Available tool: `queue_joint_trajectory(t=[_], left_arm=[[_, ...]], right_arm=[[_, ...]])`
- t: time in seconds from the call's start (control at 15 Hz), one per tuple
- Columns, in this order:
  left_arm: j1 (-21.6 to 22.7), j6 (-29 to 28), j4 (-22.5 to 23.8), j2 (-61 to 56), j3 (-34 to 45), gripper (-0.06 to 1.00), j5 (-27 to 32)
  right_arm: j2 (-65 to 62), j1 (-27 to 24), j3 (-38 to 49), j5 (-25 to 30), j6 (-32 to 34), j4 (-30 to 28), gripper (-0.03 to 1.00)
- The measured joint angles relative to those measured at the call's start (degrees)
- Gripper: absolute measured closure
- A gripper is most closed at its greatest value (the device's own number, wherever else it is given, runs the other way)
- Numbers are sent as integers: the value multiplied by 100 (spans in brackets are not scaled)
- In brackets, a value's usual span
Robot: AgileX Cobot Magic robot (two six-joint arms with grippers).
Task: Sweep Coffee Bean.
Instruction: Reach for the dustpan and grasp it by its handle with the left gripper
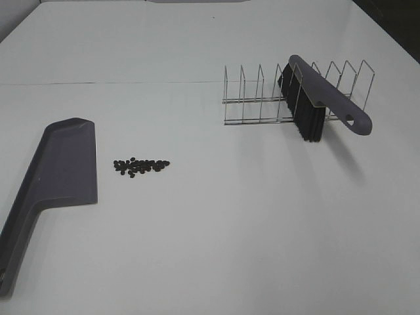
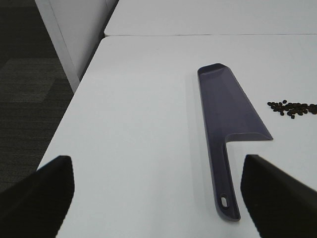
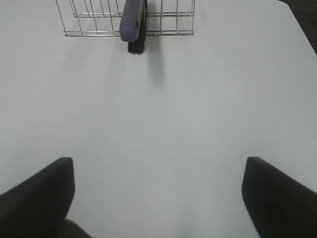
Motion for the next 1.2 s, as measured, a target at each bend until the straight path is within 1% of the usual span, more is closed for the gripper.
queue_joint_trajectory(t=[0.13, 0.27, 1.0, 1.2], left_arm=[[0, 0, 0, 0, 0, 11, 0], [0, 0, 0, 0, 0, 11, 0], [0, 0, 0, 0, 0, 11, 0], [0, 0, 0, 0, 0, 12, 0]], right_arm=[[0, 0, 0, 0, 11, -206, 18], [0, 0, 0, 0, 155, -361, 17], [0, 0, 0, 0, 160, -355, 17], [0, 0, 0, 0, 160, -355, 17]])
